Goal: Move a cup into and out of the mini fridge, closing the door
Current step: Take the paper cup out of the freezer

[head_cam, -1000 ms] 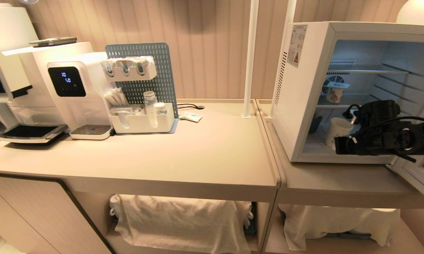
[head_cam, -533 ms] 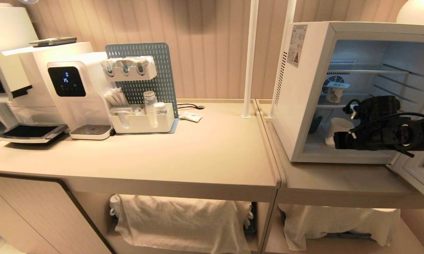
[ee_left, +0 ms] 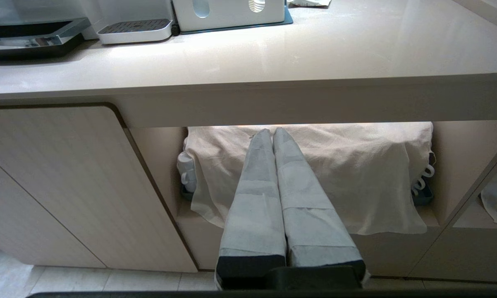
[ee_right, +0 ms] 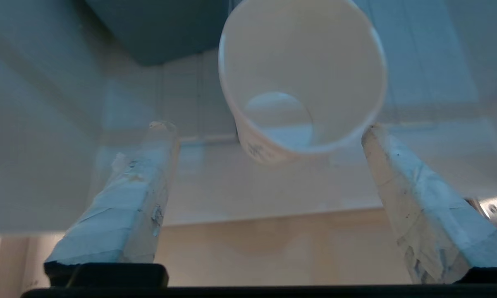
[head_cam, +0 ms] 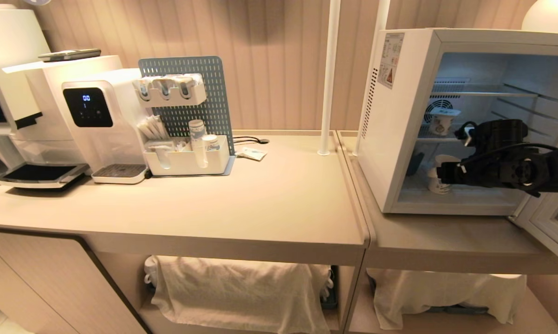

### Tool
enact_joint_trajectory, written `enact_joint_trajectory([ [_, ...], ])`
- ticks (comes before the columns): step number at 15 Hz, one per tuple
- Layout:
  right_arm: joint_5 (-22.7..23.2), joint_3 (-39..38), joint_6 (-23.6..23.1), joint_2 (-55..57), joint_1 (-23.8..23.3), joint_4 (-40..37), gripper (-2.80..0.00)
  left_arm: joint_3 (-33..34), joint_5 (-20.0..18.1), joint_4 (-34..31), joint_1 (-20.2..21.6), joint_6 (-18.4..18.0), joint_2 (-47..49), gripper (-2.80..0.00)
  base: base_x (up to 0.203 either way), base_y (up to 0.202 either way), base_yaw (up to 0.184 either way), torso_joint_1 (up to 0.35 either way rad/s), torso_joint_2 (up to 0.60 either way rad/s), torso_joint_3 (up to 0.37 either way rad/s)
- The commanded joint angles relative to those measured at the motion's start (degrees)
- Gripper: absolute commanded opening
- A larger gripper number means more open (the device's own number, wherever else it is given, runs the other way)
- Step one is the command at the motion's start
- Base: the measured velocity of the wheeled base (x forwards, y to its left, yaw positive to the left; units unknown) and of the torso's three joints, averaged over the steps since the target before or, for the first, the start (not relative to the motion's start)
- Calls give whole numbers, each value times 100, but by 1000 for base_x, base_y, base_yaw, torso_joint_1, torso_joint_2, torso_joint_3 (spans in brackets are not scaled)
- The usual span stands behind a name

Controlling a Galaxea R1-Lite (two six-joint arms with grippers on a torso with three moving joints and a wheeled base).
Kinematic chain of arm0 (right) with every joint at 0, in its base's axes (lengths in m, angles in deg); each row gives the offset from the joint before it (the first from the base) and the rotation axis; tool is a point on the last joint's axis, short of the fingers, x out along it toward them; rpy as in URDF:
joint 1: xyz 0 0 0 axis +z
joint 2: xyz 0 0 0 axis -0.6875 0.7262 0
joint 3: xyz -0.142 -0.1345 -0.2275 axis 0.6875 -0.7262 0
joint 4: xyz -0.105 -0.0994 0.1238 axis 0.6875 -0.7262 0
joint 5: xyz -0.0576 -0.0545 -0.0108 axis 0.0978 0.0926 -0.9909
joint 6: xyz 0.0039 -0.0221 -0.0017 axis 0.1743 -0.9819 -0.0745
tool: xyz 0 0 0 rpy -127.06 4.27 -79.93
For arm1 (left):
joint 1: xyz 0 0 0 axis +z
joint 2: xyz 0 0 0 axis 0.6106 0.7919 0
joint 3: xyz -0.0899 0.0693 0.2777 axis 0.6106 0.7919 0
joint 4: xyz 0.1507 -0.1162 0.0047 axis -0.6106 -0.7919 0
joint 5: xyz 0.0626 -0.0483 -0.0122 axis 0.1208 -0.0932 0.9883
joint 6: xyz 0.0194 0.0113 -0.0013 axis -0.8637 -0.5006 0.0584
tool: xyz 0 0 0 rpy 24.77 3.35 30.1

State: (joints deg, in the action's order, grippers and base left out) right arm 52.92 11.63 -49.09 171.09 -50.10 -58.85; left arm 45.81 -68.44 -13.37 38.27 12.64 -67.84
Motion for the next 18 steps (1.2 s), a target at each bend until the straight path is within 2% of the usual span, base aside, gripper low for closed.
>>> enact_joint_trajectory([
  [1,-4,193,-7,260,-60,11,0,0,-1,1,2,-3,7,-280,0,0,0,0,0,0],
  [10,-19,947,6,888,-138,17,0,0,-1,1,6,-3,7,-280,0,0,0,0,0,0],
  [16,-4,1050,14,900,-142,132,0,0,-1,1,6,-3,7,-280,0,0,0,0,0,0],
  [17,38,1036,0,891,-142,240,-280,0,-1,1,6,-3,7,-280,0,0,0,0,0,0],
  [18,56,1013,-24,891,-142,272,-280,0,-1,1,3,-3,7,-280,0,0,0,0,0,0],
])
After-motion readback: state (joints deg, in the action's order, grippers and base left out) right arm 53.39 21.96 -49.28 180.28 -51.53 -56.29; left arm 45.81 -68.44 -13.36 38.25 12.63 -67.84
